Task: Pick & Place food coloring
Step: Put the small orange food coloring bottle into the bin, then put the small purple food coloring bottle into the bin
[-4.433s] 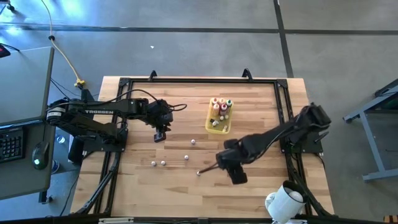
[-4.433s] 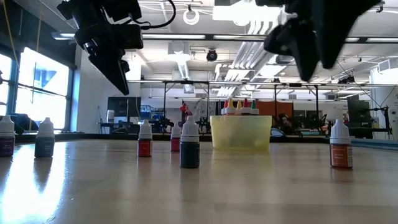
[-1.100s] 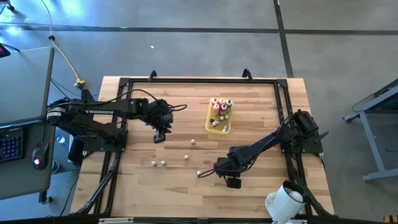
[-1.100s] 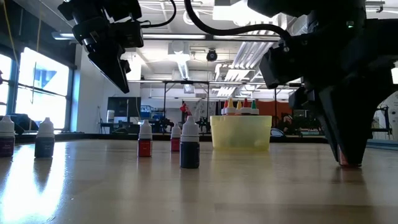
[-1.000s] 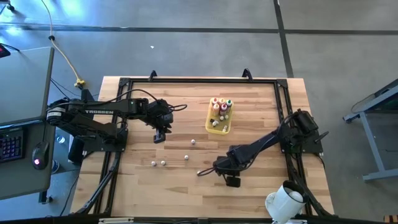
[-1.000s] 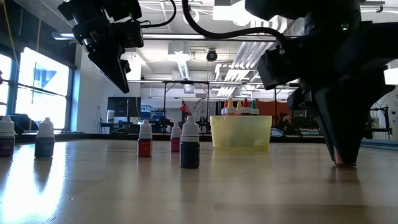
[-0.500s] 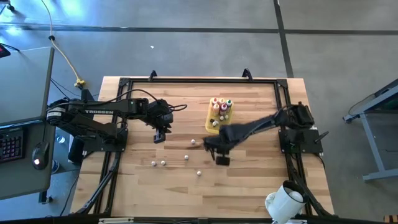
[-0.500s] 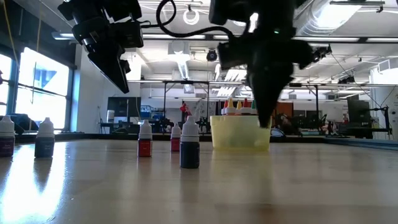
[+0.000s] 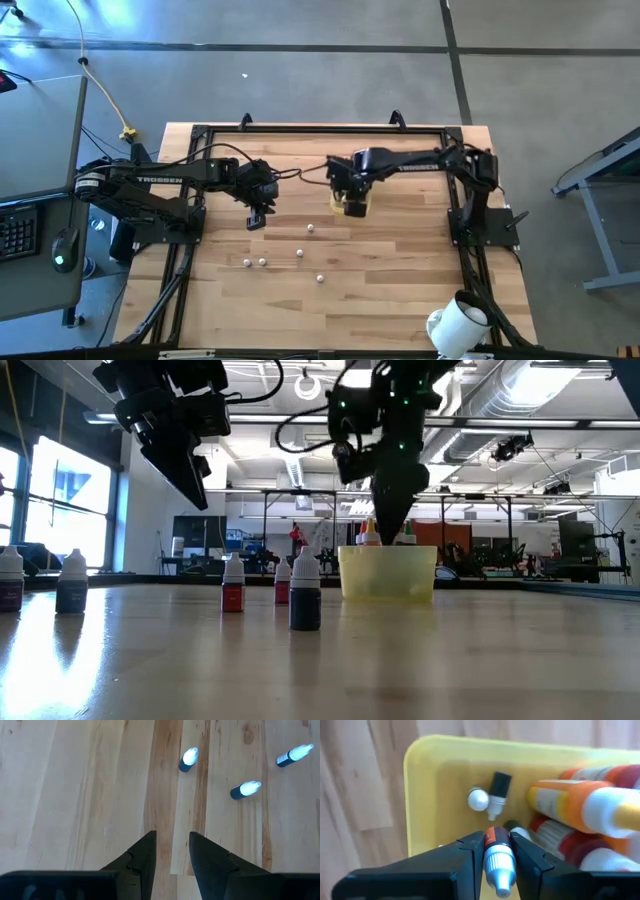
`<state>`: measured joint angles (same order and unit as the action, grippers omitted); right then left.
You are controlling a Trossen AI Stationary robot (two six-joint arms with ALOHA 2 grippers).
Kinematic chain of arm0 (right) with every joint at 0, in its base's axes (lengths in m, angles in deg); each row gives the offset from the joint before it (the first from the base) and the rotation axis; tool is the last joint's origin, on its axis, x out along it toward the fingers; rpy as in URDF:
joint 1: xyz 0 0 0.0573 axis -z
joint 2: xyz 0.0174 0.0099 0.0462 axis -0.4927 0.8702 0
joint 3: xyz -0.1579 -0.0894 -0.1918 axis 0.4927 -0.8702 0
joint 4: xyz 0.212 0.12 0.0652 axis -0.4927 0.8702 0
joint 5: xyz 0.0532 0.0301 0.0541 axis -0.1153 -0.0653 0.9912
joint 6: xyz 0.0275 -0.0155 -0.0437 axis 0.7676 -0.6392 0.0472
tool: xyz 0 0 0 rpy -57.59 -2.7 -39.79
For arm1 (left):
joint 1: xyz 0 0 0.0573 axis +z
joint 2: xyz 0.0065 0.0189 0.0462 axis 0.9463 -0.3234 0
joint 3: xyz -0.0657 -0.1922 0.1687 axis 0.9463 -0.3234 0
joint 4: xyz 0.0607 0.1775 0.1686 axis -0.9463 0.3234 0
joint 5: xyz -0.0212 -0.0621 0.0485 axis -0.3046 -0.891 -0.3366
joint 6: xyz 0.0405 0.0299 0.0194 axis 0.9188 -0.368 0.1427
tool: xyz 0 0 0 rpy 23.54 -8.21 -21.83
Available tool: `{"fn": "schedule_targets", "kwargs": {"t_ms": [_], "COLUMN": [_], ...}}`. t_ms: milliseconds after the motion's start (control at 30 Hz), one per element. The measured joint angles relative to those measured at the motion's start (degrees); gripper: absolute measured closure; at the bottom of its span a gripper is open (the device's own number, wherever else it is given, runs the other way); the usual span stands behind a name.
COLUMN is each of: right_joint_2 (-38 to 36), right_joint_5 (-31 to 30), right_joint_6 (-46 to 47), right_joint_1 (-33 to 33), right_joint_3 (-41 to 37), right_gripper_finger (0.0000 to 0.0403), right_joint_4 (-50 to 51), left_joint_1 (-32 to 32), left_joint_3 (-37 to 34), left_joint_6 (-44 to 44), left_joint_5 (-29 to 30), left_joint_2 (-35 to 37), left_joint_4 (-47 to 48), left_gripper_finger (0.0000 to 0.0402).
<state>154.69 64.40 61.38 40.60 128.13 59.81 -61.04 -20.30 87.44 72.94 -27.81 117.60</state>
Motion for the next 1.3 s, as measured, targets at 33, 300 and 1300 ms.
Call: {"fn": "schedule_targets", "kwargs": {"t_ms": [33, 300, 1300], "right_joint_2": [0.0, -0.36, 0.31], "right_joint_5": [1.82, 3.03, -1.52], "right_joint_6": [-0.54, -7.31, -6.26], "right_joint_1": [0.84, 1.11, 0.21], "right_joint_3": [-0.75, -8.69, -7.96], "right_gripper_finger": [0.0327, 0.0321, 0.0259], "right_joint_4": [-0.6, -7.63, -4.47], "left_joint_1": [0.0, 0.02, 0.0], "left_joint_3": [0.0, 0.0, 0.0], "left_joint_6": [0.03, 0.14, -0.1], "left_joint_5": [0.0, 0.0, 0.0], "left_joint_2": [0.0, 0.0, 0.0], "left_joint_4": [0.02, 0.01, -0.03], "left_gripper_finger": [0.0286, 0.0286, 0.0286]}}
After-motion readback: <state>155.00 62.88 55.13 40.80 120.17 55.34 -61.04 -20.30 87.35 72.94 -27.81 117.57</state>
